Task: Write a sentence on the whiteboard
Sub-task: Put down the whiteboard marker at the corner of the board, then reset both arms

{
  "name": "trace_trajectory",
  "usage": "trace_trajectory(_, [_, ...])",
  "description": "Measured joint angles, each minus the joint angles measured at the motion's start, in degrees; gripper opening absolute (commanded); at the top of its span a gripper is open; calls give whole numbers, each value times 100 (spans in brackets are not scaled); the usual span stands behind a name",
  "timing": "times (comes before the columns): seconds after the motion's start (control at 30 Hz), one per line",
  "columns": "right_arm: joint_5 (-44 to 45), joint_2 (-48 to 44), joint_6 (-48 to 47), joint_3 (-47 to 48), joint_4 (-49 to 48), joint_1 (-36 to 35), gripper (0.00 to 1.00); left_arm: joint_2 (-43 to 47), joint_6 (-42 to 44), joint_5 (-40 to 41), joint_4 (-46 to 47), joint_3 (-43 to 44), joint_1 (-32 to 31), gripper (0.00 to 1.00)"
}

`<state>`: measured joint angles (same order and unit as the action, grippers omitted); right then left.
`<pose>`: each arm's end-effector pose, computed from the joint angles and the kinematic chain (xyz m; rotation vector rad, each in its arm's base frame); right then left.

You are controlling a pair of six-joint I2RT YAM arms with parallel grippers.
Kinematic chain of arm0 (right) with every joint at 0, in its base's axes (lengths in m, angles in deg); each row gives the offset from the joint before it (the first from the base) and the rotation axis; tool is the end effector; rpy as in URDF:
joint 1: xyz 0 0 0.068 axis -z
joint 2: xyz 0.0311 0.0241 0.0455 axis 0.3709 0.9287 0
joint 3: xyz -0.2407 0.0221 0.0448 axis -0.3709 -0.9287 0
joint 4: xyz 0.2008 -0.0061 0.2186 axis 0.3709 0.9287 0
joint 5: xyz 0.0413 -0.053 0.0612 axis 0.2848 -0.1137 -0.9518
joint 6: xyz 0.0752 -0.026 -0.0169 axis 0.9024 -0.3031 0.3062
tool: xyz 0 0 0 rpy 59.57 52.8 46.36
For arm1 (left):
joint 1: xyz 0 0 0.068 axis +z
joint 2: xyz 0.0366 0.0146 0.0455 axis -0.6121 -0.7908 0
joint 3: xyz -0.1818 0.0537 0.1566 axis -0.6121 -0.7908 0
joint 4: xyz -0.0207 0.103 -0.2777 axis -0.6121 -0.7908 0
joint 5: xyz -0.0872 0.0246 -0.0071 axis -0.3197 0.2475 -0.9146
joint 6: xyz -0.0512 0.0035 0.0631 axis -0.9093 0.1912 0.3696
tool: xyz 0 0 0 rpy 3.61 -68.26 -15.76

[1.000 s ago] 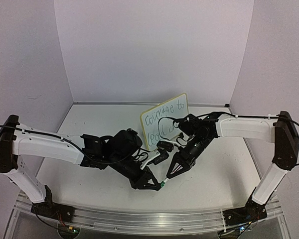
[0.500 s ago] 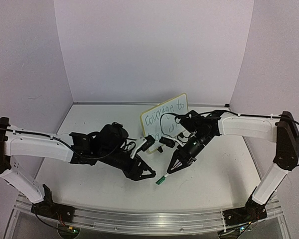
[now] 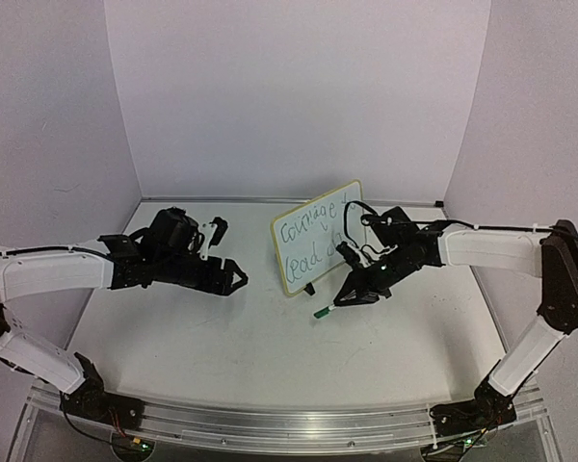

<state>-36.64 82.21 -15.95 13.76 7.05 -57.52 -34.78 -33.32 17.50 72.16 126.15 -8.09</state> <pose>0.2774 0.2553 0.1455 -0.6887 2.6188 1.2207 0.2408 -0.2591 0.1769 0.5011 2.3369 -0.7472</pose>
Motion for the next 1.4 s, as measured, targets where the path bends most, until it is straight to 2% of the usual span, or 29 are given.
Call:
trace_trajectory(0.3, [1143,252,322,-222,-460,644,9,0,-98,92,-120,-90,887,81])
trace_trajectory(0.5, [1518,262,335,-375,-768,1263,10,11,-95,110,-131,-198,1240,81])
trace_trajectory(0.6, [1627,337,346,-472,-949,1599,21,17,-95,104,-126,-248,1407,81])
trace_trajectory(0.7, [1714,445,351,-564,-1079,1950,43,35,-96,107,-119,-302,1620,81])
trace_trajectory(1.03, [2231,490,228,-590,-1240,2723,76,78,-77,108,-124,-345,2432,82])
trace_trajectory(1.17, [2470,490,86,-590,-1246,3099,96,-67,-25,113,-121,-345,2872,82])
trace_trajectory(1.4, [2797,429,-195,-588,-1245,3581,98,-507,89,200,26,-335,3728,84])
